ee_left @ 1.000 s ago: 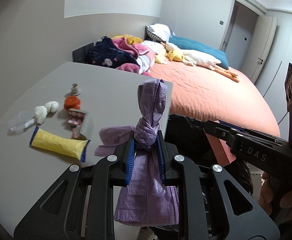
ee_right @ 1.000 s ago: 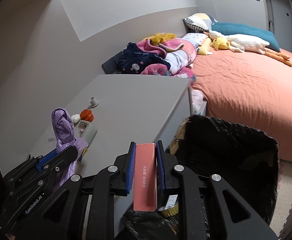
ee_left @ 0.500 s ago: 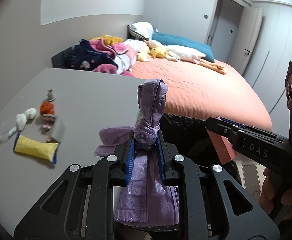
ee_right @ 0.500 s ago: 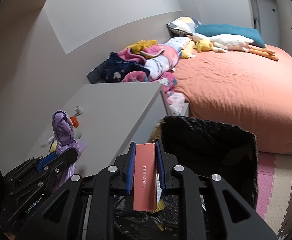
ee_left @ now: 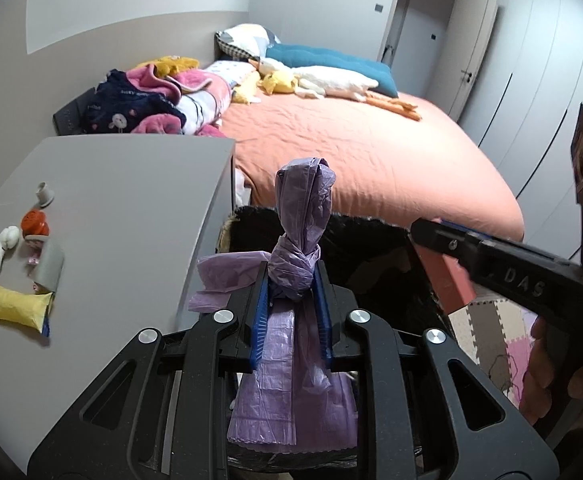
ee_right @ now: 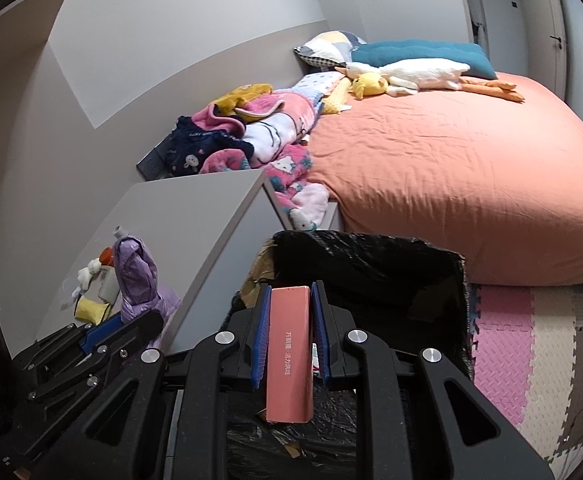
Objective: Collect trash
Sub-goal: 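Carry the purple bag and pink box with both tools over the trash bin, then open the left tool dropping the bag while the right tool drops the pink box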
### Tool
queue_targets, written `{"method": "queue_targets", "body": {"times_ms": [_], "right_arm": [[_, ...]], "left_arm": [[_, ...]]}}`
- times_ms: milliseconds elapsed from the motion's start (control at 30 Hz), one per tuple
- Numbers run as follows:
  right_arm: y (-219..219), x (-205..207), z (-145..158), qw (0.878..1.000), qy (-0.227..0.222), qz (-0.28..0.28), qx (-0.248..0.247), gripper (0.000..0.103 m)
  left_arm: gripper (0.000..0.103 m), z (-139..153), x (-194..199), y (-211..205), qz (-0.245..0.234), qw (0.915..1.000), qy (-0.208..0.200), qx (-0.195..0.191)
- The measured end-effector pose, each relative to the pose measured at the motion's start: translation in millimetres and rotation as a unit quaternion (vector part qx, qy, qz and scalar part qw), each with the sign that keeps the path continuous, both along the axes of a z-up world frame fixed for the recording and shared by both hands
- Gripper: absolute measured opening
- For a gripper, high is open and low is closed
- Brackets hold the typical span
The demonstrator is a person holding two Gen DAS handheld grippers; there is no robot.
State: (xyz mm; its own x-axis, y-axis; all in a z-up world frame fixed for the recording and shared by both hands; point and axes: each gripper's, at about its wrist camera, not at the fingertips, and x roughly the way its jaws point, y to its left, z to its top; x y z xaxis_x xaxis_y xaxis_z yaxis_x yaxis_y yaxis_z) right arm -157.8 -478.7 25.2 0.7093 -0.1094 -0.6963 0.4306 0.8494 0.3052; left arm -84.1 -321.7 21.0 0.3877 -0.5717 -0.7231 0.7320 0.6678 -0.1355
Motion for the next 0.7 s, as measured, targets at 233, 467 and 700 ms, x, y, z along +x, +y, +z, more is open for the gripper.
{"method": "queue_targets", "body": {"times_ms": [233, 467, 700], "right_arm": [[-17, -13, 7, 0.998, -0.021, -0.061, -0.018, 0.079], [-23, -13, 3, 0.998, -0.019, -0.065, -0.012, 0.079], [-10, -1, 5, 0.999, -0.020, -0.044, -0.019, 0.079]], "left_arm": [[0.097, -5, 4, -6, 0.024, 0.9993, -0.010, 0.027], [0.096, -3, 9, 2, 0.032, 0.9992, -0.010, 0.021], [0.097, -2, 9, 13, 0.047, 0.9985, -0.017, 0.024]]}}
